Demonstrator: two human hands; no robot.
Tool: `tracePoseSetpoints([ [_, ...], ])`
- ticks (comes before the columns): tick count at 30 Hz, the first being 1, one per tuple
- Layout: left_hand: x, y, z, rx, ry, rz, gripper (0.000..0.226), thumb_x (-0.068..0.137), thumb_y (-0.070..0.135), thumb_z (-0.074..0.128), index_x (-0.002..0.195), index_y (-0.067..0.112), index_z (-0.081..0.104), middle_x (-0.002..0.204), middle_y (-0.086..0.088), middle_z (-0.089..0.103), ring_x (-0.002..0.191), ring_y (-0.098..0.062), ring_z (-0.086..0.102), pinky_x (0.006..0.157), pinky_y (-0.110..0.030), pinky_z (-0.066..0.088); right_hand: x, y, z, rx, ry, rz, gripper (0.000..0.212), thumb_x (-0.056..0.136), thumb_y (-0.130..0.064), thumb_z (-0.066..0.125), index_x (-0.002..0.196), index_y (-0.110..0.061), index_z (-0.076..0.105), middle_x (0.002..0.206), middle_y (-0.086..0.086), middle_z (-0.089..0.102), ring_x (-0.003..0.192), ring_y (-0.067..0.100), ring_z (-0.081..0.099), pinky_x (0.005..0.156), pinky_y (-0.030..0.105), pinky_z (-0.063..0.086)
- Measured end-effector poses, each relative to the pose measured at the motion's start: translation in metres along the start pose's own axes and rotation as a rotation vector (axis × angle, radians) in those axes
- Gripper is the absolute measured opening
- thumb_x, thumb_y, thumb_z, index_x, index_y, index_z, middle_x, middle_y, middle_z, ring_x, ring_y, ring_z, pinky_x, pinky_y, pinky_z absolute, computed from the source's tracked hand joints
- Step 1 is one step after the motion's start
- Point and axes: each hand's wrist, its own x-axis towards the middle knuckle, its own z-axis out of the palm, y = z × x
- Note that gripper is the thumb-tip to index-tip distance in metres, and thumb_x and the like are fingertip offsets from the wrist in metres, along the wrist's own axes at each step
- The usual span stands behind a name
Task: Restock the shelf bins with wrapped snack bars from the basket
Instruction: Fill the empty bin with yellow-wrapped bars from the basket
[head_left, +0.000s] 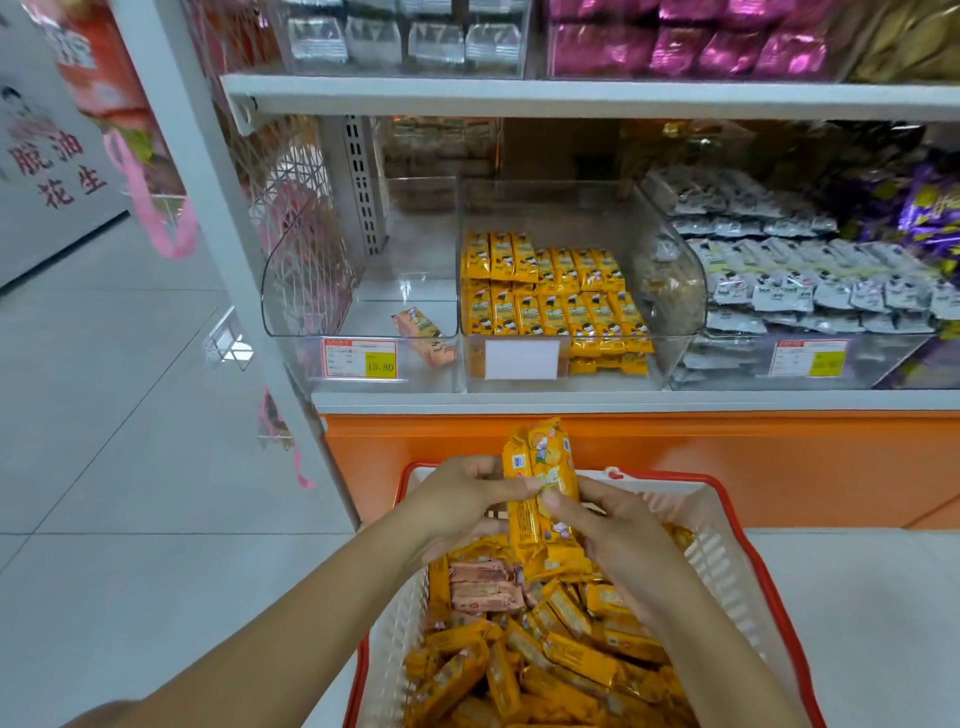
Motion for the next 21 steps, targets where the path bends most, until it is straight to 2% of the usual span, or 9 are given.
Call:
tracePoseSetpoints([
  [3, 0.004, 0.010, 0.003, -0.050, -0.031, -0.009, 0.027, 0.087, 0.008, 0.064, 0.113, -0.001, 0.064, 0.106, -0.016, 0.070, 0.089, -0.020, 0.068, 0.078, -0.033, 0.058, 0.001, -0.007, -0.008, 0.023, 0.105, -0.056, 0.026, 0.081, -0.031, 0.067, 0.105, -0.021, 0.073, 0.100, 0.001, 0.074, 0.095, 0.019, 0.070, 0.087, 0.045, 0.054],
  [5, 0.006, 0.016, 0.003, -0.118, -0.092, -0.013, 0.015, 0.089, 0.002, 0.058, 0.097, 0.004, 0.070, 0.091, -0.011, 0.072, 0.076, -0.016, 0.068, 0.066, -0.029, 0.059, 0.002, -0.011, -0.015, 0.042, 0.219, -0.095, 0.021, 0.082, -0.023, 0.068, 0.102, -0.019, 0.068, 0.086, -0.001, 0.074, 0.080, 0.014, 0.070, 0.077, 0.040, 0.054],
  [7, 0.007, 0.020, 0.008, -0.193, -0.155, -0.012, 0.029, 0.090, -0.003, 0.053, 0.076, 0.012, 0.073, 0.073, -0.004, 0.070, 0.062, -0.011, 0.067, 0.055, -0.023, 0.054, 0.003, -0.013, -0.020, 0.014, 0.273, -0.119, 0.023, 0.082, -0.021, 0.069, 0.104, -0.016, 0.065, 0.082, 0.000, 0.073, 0.075, 0.013, 0.068, 0.076, 0.043, 0.054],
  [9, 0.009, 0.022, 0.012, -0.216, -0.193, 0.002, 0.017, 0.085, 0.001, 0.057, 0.088, 0.009, 0.072, 0.083, -0.008, 0.072, 0.071, -0.015, 0.069, 0.063, -0.026, 0.057, 0.003, -0.013, -0.022, -0.013, 0.294, -0.148, 0.024, 0.083, -0.022, 0.068, 0.106, -0.016, 0.063, 0.086, 0.003, 0.074, 0.079, 0.019, 0.069, 0.074, 0.043, 0.056],
  [12, 0.014, 0.024, 0.016, -0.233, -0.188, 0.049, 0.037, 0.077, 0.008, 0.063, 0.113, 0.003, 0.061, 0.105, -0.014, 0.070, 0.088, -0.022, 0.069, 0.083, -0.034, 0.057, 0.002, -0.012, -0.022, -0.112, 0.324, -0.242, 0.018, 0.086, -0.025, 0.062, 0.104, -0.026, 0.065, 0.094, -0.008, 0.074, 0.087, 0.013, 0.069, 0.068, 0.025, 0.055],
  [14, 0.017, 0.028, 0.020, -0.221, -0.165, 0.080, 0.041, 0.075, 0.010, 0.065, 0.116, 0.005, 0.060, 0.108, -0.013, 0.070, 0.091, -0.021, 0.069, 0.085, -0.034, 0.056, 0.000, -0.014, -0.021, -0.203, 0.311, -0.273, 0.023, 0.087, -0.034, 0.059, 0.109, -0.036, 0.063, 0.098, -0.019, 0.071, 0.089, 0.005, 0.067, 0.072, 0.025, 0.054],
  [16, 0.020, 0.033, 0.023, -0.203, -0.159, 0.102, 0.039, 0.073, 0.011, 0.067, 0.111, 0.006, 0.062, 0.103, -0.011, 0.072, 0.088, -0.019, 0.070, 0.081, -0.032, 0.058, -0.001, -0.017, -0.021, -0.208, 0.312, -0.293, 0.029, 0.081, -0.040, 0.059, 0.110, -0.039, 0.063, 0.098, -0.017, 0.072, 0.089, 0.007, 0.068, 0.074, 0.031, 0.055],
  [18, 0.022, 0.038, 0.027, -0.171, -0.159, 0.118, 0.041, 0.072, 0.013, 0.068, 0.111, 0.004, 0.063, 0.104, -0.012, 0.071, 0.088, -0.019, 0.070, 0.078, -0.032, 0.058, 0.000, -0.020, -0.023, -0.153, 0.331, -0.313, 0.033, 0.077, -0.037, 0.063, 0.109, -0.034, 0.065, 0.098, -0.010, 0.073, 0.088, 0.012, 0.069, 0.074, 0.032, 0.054],
  [21, 0.025, 0.046, 0.036, -0.140, -0.172, 0.100, 0.044, 0.071, 0.016, 0.070, 0.112, 0.001, 0.065, 0.114, -0.018, 0.067, 0.097, -0.025, 0.065, 0.085, -0.039, 0.056, 0.000, -0.024, -0.026, -0.084, 0.389, -0.341, 0.039, 0.071, -0.034, 0.074, 0.108, -0.027, 0.066, 0.098, -0.006, 0.073, 0.088, 0.013, 0.069, 0.068, 0.026, 0.054],
])
